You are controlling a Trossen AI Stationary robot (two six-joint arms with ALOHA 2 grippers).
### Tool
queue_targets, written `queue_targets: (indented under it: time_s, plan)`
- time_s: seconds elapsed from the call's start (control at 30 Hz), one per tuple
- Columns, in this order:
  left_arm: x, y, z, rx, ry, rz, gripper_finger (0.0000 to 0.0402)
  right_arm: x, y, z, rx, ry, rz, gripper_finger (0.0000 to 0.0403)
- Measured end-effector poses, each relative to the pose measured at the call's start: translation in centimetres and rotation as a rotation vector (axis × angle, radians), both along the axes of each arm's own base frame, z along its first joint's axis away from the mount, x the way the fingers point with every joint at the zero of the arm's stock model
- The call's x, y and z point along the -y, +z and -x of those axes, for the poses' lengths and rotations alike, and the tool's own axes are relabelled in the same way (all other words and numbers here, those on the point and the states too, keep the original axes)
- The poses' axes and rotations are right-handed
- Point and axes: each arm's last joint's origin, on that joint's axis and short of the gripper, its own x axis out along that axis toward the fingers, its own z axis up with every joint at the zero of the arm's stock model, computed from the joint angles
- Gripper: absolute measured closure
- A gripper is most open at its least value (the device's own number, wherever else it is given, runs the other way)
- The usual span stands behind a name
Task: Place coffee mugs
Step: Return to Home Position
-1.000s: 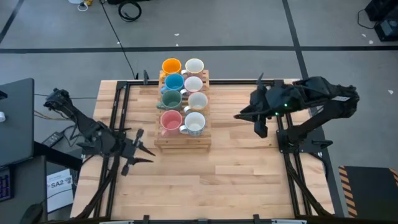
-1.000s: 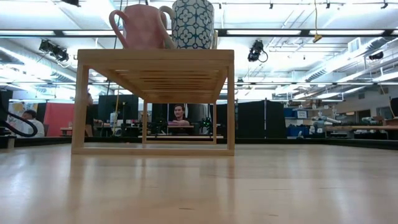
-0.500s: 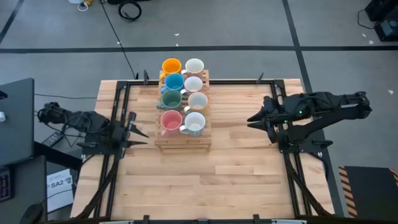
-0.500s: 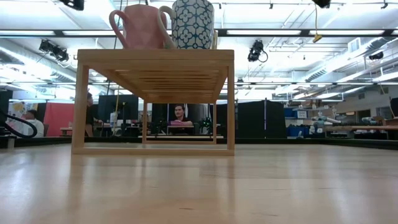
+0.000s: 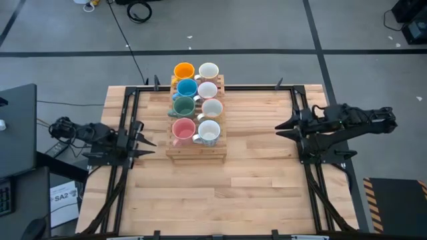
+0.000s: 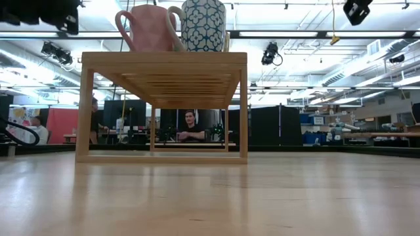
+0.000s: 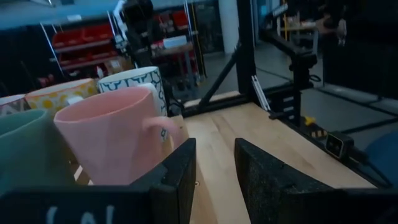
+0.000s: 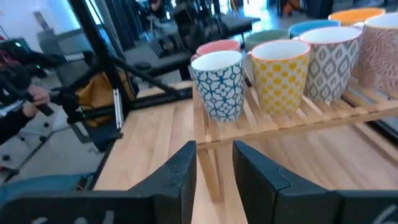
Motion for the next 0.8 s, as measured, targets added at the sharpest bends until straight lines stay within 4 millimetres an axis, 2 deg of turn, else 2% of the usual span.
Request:
queue_targets:
  time_s: [0.17, 0.47, 0.63, 0.8]
  plan:
    - [-0.2, -1.7, 0.3, 0.056, 0.013, 0.009, 0.0285, 0.2, -1.7, 1.3, 0.076, 0.005, 0.014, 0.0293]
    - [-0.3, -2.8, -0.3, 0.046, 0.073, 0.002, 0.0285, 0.6, -4.3, 3.1, 0.207, 0.006, 0.022, 0.0293]
    - [-0.4, -4.1, -0.9, 0.071, 0.108, 0.010, 0.0285, 0.6, -5.9, 3.2, 0.283, 0.015, 0.030, 0.0293]
    - [-0.7, -5.4, -1.5, 0.095, 0.156, 0.015, 0.0285, 0.4, -8.0, 2.5, 0.317, 0.043, 0.054, 0.0293]
